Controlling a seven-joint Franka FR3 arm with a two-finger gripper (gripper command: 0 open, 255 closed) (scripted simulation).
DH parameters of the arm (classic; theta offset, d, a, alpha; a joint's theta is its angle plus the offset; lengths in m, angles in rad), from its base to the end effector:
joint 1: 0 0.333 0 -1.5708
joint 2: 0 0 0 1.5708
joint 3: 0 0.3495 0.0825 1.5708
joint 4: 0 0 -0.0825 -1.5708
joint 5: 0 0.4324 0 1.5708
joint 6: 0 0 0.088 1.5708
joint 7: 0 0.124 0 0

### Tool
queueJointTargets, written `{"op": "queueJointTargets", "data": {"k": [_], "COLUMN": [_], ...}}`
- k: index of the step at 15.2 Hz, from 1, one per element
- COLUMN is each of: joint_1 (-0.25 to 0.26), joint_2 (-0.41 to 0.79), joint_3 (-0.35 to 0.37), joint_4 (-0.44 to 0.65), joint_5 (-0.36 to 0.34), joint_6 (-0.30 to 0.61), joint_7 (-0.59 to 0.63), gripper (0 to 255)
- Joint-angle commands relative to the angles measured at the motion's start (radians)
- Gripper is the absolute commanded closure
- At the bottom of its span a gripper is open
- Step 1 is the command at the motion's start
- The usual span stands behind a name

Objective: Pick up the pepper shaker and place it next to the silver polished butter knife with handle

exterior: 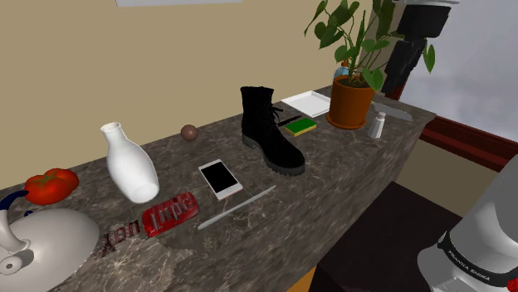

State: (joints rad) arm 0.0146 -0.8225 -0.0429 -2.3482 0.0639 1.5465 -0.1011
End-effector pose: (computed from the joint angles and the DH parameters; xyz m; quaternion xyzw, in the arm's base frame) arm 0.3189 -0.0053 0.6112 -0.9978 -0.0441 -0.0129 0.0470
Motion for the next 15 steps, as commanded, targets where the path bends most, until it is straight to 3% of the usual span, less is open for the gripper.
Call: {"op": "queueJointTargets", "data": {"k": [1, 15], "joint_1": [0.0, -0.112], "joint_2": [0.0, 0.205], "joint_3": [0.0, -0.186], "joint_4": [0.0, -0.121], "joint_5": [0.0, -0.194], "joint_6": [0.0, 0.347], "joint_7": [0.0, -0.171], "gripper": [0, 0]}}
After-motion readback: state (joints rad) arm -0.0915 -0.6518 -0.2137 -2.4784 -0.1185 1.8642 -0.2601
